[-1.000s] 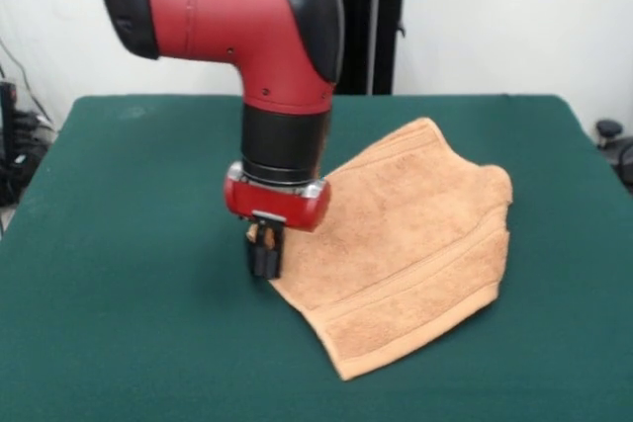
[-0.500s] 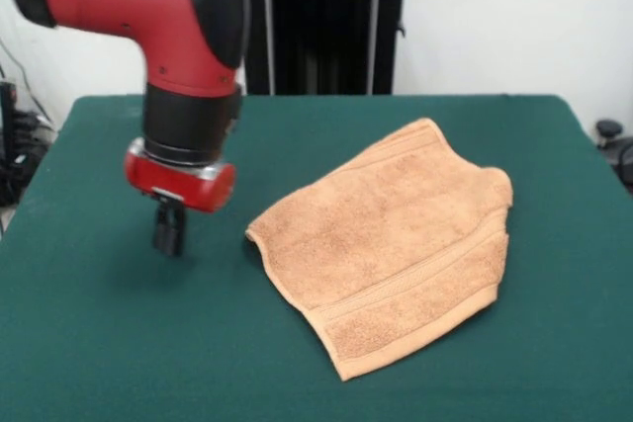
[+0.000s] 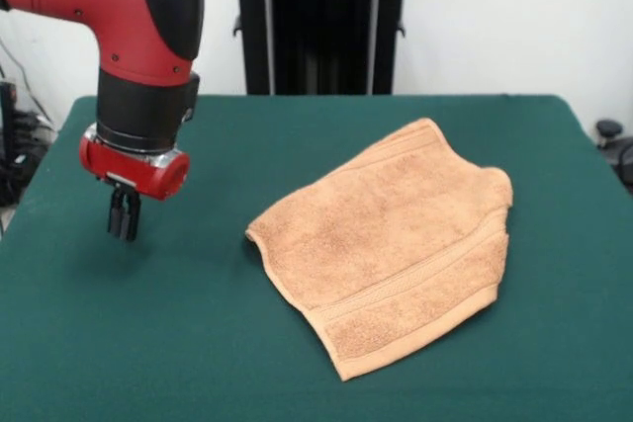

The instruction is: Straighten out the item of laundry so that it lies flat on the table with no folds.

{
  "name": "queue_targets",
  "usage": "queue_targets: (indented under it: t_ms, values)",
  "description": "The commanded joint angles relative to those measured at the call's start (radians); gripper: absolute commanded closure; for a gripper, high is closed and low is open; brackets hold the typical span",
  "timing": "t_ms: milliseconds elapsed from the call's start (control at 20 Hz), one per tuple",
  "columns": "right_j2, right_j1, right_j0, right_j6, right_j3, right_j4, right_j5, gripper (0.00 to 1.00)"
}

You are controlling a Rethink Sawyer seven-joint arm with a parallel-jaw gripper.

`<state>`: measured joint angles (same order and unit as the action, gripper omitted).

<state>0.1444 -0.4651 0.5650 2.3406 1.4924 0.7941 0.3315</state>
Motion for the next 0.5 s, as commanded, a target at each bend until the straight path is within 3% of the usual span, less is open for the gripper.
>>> queue_targets:
  t_ms: [50,500]
  values:
    - [0.118,0.046,-0.041,-0.239,0.114,0.061,0.075,1.0]
    - [0.098,0.049,-0.079,-0.174,0.114,0.064,0.058,1.0]
